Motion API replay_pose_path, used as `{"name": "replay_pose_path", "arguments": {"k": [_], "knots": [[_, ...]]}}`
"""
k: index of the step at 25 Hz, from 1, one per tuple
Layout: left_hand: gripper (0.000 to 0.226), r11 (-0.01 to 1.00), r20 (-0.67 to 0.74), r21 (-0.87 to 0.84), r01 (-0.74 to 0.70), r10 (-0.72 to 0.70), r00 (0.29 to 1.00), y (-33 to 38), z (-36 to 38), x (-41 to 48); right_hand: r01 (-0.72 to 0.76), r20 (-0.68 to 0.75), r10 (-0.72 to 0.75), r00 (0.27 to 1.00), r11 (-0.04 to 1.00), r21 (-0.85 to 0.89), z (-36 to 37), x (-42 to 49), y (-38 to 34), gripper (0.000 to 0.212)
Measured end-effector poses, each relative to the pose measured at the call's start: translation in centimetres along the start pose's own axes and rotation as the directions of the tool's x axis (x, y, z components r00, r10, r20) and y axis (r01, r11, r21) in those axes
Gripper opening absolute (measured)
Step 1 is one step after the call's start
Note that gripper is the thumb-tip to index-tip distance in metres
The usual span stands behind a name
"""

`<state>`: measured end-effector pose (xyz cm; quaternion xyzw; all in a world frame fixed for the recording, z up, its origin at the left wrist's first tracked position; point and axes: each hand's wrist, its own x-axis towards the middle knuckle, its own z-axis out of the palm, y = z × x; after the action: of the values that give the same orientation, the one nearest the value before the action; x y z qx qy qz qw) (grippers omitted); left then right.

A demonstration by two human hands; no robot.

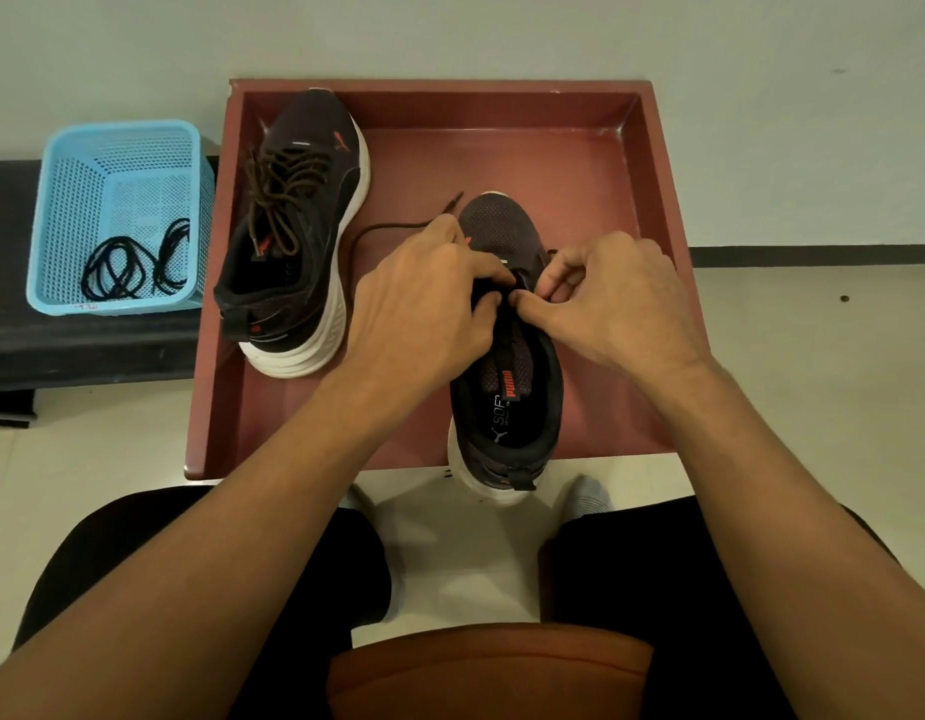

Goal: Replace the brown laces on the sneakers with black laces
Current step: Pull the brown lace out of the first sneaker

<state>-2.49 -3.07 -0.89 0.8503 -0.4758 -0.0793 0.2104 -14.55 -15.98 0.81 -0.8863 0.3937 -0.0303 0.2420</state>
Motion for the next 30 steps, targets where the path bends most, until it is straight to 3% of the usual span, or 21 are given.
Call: {"name": "replay_pose_path", "arguments": {"k": [5,11,20,26,28,30], "knots": [[0.023,1.0,-0.014,0.009,0.002,-0.002,1.0,0.2,0.0,0.2,-0.058,0.005,0.058,0.998,0.997,0.047,-0.1,0.0,-0.3,0.016],[0.018,0.995,-0.076,0.06,0.074,-0.069,0.995,1.7,0.6,1.0,-0.097,0.018,0.096,0.995,0.991,0.097,-0.1,-0.2,-0.7,0.021],[0.004,0.939,0.08,-0.274,0.208,-0.193,0.978,-1.0,-0.5,1.0,-0.094,-0.02,0.096,0.995,0.991,0.1,0.2,-0.3,-0.4,0.018],[0.01,0.89,0.051,-0.348,0.296,-0.297,0.953,-3.8,-3.0,-0.2,-0.081,-0.022,0.084,0.996,0.991,0.111,-0.2,-0.2,0.6,0.013],[0.007,0.921,0.033,-0.306,0.241,-0.243,0.969,-3.2,-2.7,-0.3,-0.077,-0.027,0.08,0.996,0.991,0.113,0.1,-0.3,0.4,0.013],[0.015,0.967,-0.008,-0.24,0.091,-0.095,0.995,-1.4,-2.1,-0.2,-0.079,-0.027,0.082,0.996,0.991,0.105,0.3,-0.4,0.2,0.012]]}}
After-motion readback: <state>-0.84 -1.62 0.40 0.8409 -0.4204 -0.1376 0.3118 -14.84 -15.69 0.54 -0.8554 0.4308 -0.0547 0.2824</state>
